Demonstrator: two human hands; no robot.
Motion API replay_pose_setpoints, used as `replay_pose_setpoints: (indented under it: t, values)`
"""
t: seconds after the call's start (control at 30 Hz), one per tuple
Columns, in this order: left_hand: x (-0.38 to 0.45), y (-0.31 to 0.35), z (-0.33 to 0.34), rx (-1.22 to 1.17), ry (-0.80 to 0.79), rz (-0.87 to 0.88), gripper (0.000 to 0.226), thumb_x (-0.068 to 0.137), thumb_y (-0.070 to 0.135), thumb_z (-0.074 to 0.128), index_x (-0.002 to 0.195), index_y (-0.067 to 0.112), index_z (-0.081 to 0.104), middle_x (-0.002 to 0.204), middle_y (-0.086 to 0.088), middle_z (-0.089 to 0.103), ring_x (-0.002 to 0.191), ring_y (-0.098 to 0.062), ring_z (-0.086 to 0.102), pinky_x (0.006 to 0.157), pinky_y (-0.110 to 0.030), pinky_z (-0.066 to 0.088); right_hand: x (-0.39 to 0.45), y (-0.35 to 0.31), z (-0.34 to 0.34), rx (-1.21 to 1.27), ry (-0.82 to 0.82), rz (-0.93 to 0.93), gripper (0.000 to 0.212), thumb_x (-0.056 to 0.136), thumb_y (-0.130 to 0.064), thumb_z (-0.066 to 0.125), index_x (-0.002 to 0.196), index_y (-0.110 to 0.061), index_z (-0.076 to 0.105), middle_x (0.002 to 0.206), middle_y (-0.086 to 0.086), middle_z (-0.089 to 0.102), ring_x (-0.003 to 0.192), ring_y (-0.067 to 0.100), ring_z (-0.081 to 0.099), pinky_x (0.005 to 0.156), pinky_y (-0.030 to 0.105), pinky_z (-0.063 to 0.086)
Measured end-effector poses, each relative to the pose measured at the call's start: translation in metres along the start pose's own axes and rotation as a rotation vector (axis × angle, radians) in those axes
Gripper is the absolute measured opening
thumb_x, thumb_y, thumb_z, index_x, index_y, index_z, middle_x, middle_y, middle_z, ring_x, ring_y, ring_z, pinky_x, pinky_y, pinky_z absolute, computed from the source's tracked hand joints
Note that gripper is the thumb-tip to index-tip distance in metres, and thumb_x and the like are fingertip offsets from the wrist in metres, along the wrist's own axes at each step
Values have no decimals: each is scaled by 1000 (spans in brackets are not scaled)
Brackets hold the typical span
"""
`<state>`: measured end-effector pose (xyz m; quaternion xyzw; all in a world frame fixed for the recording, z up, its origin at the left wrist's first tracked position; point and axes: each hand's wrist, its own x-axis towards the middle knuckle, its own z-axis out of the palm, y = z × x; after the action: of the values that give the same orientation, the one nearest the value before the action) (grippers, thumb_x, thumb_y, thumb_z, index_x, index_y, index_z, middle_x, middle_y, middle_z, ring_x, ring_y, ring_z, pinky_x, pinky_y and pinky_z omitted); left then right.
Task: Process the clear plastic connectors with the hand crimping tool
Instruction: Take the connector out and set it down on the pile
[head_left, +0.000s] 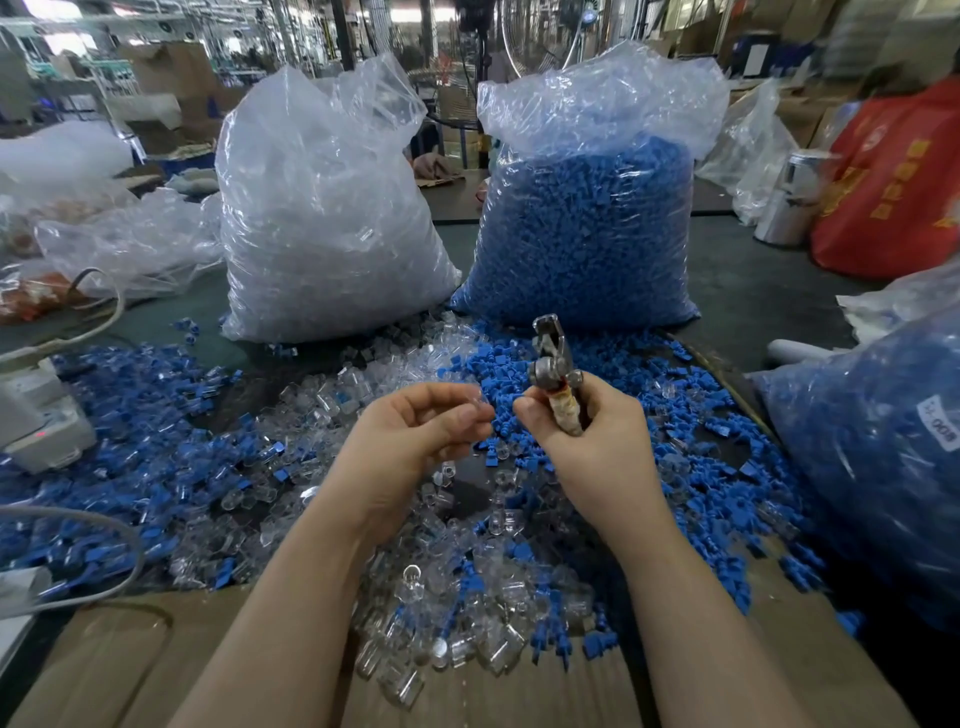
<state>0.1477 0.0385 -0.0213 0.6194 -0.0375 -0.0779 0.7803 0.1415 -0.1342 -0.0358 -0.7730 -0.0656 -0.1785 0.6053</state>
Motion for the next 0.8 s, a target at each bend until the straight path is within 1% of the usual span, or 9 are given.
replay_pose_setpoints:
  t: [0.1, 0.2, 0.37, 0.5, 0.6, 0.73, 0.8]
  values:
    - [0, 0, 1, 54, -8, 24, 26, 75, 14, 71, 100, 9, 69, 92, -7, 77, 80, -11, 73, 62, -16, 54, 0, -1, 1, -5, -25, 2, 18, 87, -21, 74, 76, -30, 62, 71, -14, 66, 64, 2, 58, 58, 13, 45]
    - [0, -1, 3, 119, -12, 48, 21, 78, 13, 71, 98, 11, 70, 89, -5, 77, 78, -9, 72, 59, -14, 51, -1, -1, 2, -6, -52, 1, 19, 87, -21, 74, 79, -33, 63, 73, -13, 68, 70, 2, 62, 62, 13, 48]
    - [-1, 0, 6, 173, 14, 93, 17, 80, 8, 70, 96, 11, 71, 88, -6, 77, 80, -12, 73, 66, -17, 54, -1, 1, 2, -80, -46, -2, 18, 86, -27, 74, 79, -37, 62, 74, -14, 67, 72, 5, 63, 65, 22, 52]
    - [-2, -1, 8, 239, 36, 126, 14, 84, 4, 70, 94, 14, 72, 87, -6, 77, 81, -13, 74, 67, -16, 53, -1, 1, 2, -107, -43, -9, 18, 86, -28, 74, 78, -38, 61, 81, -21, 67, 73, 5, 63, 66, 29, 53]
    - [-1, -1, 10, 295, 49, 150, 14, 86, 4, 70, 95, 14, 73, 89, -5, 77, 84, -14, 74, 69, -16, 52, -1, 2, 4, -103, -37, 4, 16, 86, -28, 74, 80, -38, 63, 82, -20, 68, 74, 6, 64, 69, 35, 56]
    - [-2, -3, 11, 333, 63, 158, 16, 85, 7, 72, 99, 14, 73, 93, -4, 77, 90, -16, 73, 79, -25, 55, -1, 4, 4, -106, -22, 31, 15, 85, -29, 75, 79, -37, 63, 79, -20, 68, 71, 6, 64, 68, 39, 57]
    - [-3, -2, 13, 321, 74, 161, 19, 79, 9, 76, 97, 15, 74, 92, -3, 77, 88, -15, 73, 79, -25, 56, -1, 5, 4, -114, -22, 33, 18, 85, -28, 74, 76, -38, 62, 77, -22, 67, 70, 5, 63, 66, 37, 56]
